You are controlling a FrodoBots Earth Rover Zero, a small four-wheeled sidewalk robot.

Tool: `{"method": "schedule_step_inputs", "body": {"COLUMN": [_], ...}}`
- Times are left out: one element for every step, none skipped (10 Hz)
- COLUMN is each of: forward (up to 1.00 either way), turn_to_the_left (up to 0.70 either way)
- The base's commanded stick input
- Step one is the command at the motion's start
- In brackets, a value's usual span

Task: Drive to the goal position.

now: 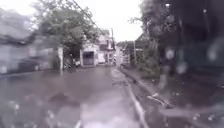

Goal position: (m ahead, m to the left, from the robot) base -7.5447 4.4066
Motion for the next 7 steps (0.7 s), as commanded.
{"method": "schedule_step_inputs", "body": {"forward": [1.00, 1.00, 1.00, 1.00, 1.00, 1.00, 1.00], "turn_to_the_left": [0.00, 0.00, 0.00, 0.00, 0.00, 0.27, 0.27]}}
